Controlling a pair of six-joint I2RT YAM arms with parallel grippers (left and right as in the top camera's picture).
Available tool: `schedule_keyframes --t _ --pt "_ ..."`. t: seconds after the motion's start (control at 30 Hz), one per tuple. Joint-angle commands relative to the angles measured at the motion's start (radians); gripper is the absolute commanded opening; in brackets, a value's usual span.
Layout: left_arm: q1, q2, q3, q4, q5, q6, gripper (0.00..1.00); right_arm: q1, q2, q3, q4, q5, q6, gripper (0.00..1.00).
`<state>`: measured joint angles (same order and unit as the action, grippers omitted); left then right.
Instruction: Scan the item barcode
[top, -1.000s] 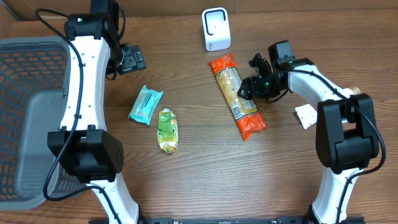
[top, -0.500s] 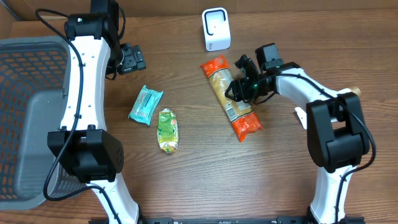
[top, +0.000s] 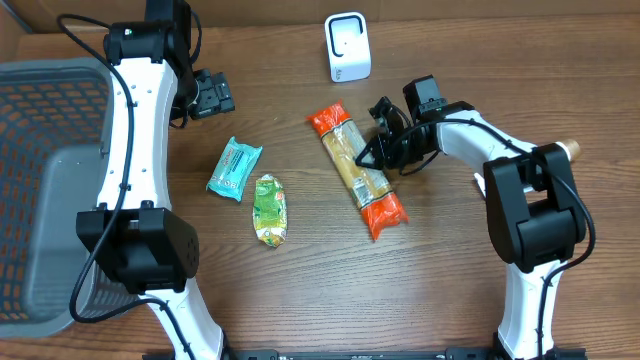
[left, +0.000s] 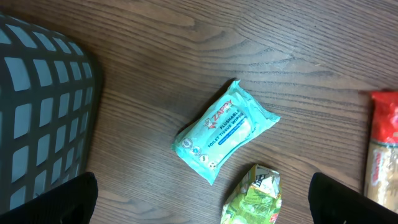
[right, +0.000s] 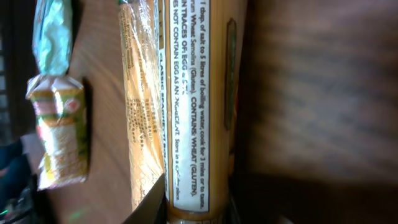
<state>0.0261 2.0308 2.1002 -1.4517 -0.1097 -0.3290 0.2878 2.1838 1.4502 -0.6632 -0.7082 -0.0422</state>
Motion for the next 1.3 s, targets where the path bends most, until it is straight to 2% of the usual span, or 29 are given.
schedule_keyframes --t 0.0,0.4,0.6,0.67,0.8,0.87,1.0,1.13,1.27 --pt "0.000 0.010 -0.003 -0.002 -0.009 0.019 1.00 0.011 0.029 0.005 -0.057 -0.018 0.008 0.04" --pt "0.000 0.010 -0.003 -0.002 -0.009 0.019 0.99 0.003 -0.257 0.012 -0.076 -0.220 0.019 0.04" --pt "0.000 0.010 -0.003 -0.002 -0.009 0.019 1.00 -0.052 -0.402 0.012 -0.009 -0.363 0.134 0.04" --pt "0.000 0.010 -0.003 -0.002 -0.009 0.019 0.99 -0.082 -0.436 0.012 0.053 -0.446 0.213 0.04" --pt "0.000 0.010 -0.003 -0.002 -0.009 0.019 0.99 -0.134 -0.483 0.012 0.256 -0.560 0.468 0.04" --pt "0.000 0.010 -0.003 -0.002 -0.009 0.019 1.00 -0.148 -0.500 0.012 0.393 -0.577 0.629 0.04" --pt "0.000 0.010 -0.003 -0.002 -0.009 0.019 0.99 -0.151 -0.522 0.012 0.651 -0.577 0.858 0.04" --pt "0.000 0.010 -0.003 -0.002 -0.009 0.019 1.00 -0.151 -0.528 0.012 0.843 -0.578 1.009 0.04" --pt "0.000 0.010 -0.003 -0.002 -0.009 0.019 1.00 -0.151 -0.528 0.012 0.906 -0.577 1.041 0.04"
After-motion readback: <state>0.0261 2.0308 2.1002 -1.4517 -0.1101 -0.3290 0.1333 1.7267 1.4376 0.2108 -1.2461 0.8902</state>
